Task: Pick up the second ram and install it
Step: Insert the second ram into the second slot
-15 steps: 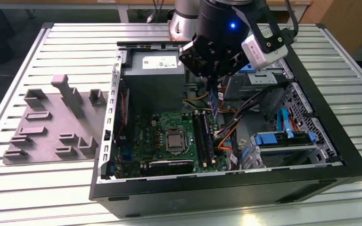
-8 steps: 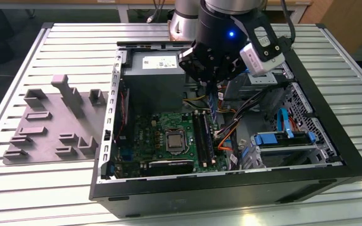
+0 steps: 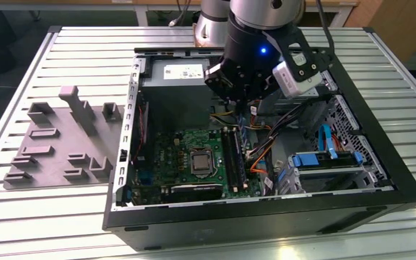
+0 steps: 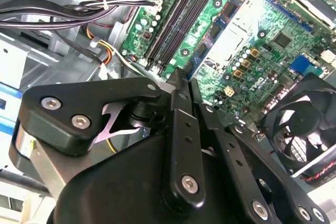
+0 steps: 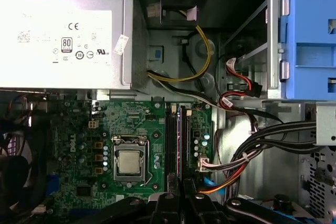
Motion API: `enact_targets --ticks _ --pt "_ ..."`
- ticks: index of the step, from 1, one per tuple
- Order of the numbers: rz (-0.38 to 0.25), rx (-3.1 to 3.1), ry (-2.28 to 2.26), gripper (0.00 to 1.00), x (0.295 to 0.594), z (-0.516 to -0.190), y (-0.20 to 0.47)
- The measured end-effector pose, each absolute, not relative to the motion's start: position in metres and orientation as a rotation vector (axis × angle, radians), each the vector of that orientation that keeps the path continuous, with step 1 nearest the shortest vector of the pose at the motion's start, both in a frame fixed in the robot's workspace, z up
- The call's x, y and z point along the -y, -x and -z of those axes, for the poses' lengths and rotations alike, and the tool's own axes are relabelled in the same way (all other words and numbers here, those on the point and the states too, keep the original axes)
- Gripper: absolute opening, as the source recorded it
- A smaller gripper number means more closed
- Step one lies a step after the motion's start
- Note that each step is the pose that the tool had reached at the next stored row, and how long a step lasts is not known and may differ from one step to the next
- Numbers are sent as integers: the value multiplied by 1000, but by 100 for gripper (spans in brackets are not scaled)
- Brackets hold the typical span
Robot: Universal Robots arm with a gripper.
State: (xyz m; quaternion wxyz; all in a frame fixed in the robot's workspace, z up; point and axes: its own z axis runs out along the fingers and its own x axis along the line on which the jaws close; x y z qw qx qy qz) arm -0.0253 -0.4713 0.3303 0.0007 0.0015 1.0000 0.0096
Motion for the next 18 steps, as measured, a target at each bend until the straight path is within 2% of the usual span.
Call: enact_targets --ticks 18 --pt "-31 -3140 24 14 472 -316 25"
